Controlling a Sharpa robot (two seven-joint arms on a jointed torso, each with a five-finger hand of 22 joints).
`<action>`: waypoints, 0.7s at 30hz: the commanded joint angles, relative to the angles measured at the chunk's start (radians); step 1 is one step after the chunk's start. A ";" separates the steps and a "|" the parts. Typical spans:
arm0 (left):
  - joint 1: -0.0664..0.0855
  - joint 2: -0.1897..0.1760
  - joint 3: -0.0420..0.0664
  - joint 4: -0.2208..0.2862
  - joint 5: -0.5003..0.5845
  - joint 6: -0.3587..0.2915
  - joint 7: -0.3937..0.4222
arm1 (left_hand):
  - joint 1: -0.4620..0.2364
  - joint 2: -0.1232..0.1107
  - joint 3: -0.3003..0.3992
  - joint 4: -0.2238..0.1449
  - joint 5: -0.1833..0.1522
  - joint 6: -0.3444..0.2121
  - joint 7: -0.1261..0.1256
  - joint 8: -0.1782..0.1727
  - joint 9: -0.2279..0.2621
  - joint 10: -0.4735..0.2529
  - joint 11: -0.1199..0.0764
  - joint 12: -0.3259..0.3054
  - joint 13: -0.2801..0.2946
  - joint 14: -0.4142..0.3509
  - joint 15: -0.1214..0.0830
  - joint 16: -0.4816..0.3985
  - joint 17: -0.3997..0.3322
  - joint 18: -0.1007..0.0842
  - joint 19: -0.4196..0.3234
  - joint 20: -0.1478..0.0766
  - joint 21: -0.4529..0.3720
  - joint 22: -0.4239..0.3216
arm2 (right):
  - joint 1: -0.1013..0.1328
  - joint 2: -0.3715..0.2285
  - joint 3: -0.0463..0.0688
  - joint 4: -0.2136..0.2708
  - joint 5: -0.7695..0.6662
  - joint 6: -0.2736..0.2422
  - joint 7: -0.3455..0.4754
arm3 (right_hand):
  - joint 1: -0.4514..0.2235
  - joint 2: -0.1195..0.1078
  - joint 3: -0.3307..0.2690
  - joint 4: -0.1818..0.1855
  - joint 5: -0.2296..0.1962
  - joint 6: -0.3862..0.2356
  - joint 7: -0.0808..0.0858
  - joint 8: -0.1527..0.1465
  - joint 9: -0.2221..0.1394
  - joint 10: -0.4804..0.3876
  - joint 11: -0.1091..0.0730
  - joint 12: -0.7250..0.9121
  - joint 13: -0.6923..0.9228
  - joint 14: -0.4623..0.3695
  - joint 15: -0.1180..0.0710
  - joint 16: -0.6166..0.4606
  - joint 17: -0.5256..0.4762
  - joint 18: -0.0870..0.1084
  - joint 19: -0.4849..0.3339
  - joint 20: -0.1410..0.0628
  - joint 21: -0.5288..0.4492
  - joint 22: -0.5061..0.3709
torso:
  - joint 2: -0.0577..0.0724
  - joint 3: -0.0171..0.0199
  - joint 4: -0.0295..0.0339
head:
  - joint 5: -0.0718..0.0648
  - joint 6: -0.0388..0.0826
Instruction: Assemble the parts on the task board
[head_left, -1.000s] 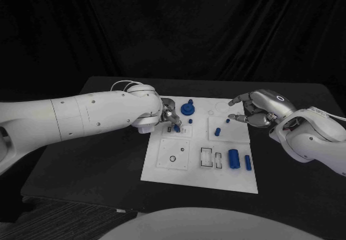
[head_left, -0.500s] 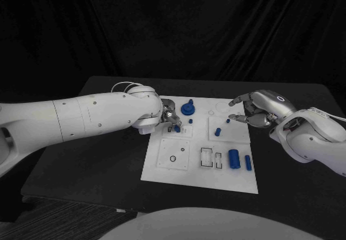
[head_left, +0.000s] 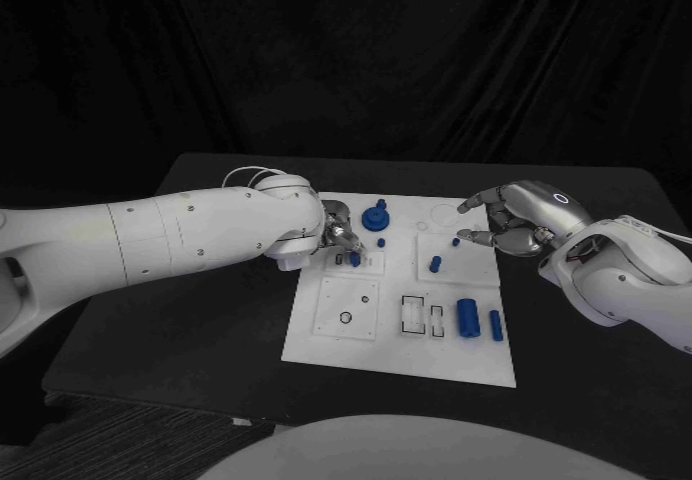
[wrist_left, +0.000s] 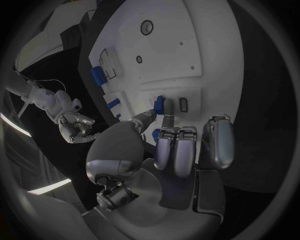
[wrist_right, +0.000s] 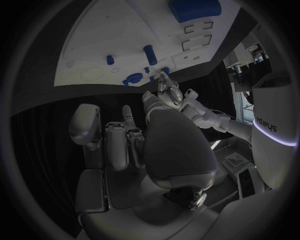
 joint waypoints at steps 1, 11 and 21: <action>-0.002 0.000 0.001 0.003 0.002 0.004 0.014 | -0.010 -0.001 -0.011 0.009 -0.010 0.002 0.004 -0.007 0.002 0.104 -0.003 0.004 0.263 0.104 -0.004 0.003 0.264 0.005 -0.004 0.002 -0.005 0.073 | -0.003 0.000 0.001 0.000 -0.002 -0.002 -0.015 | -0.002 0.011 0.001 -0.008 0.003 0.009 -0.001 0.005 -0.001 0.087 0.005 -0.003 0.245 0.061 0.006 -0.005 0.113 0.001 -0.007 0.002 -0.003 0.087 | 0.001 0.0000 -0.0009 | 0.001 0.000; -0.003 -0.003 0.001 0.002 0.002 0.016 0.014 | -0.012 -0.007 -0.041 0.032 -0.037 0.007 0.004 -0.015 0.003 0.104 -0.002 0.004 0.263 0.104 -0.004 0.003 0.264 0.006 -0.005 0.002 -0.010 0.073 | -0.005 0.003 0.001 -0.002 -0.002 -0.001 -0.014 | -0.002 0.010 0.000 -0.008 0.006 0.010 -0.001 0.005 -0.002 0.087 0.005 -0.004 0.244 0.061 0.006 -0.005 0.113 0.001 -0.008 0.002 -0.004 0.087 | 0.001 0.0009 0.0010 | -0.001 0.000; -0.003 -0.008 0.001 0.004 0.002 0.023 0.017 | 0.057 -0.027 -0.048 -0.014 0.068 0.013 -0.009 0.006 0.054 0.104 -0.012 0.004 0.263 0.104 -0.010 0.003 0.264 0.008 -0.009 -0.003 -0.019 0.073 | -0.006 0.001 0.001 -0.002 -0.002 -0.001 -0.014 | -0.002 0.010 0.000 -0.008 0.006 0.010 -0.001 0.005 -0.002 0.087 0.005 -0.004 0.244 0.061 0.006 -0.005 0.113 0.001 -0.008 0.002 -0.004 0.087 | 0.001 0.0004 0.0008 | -0.002 0.000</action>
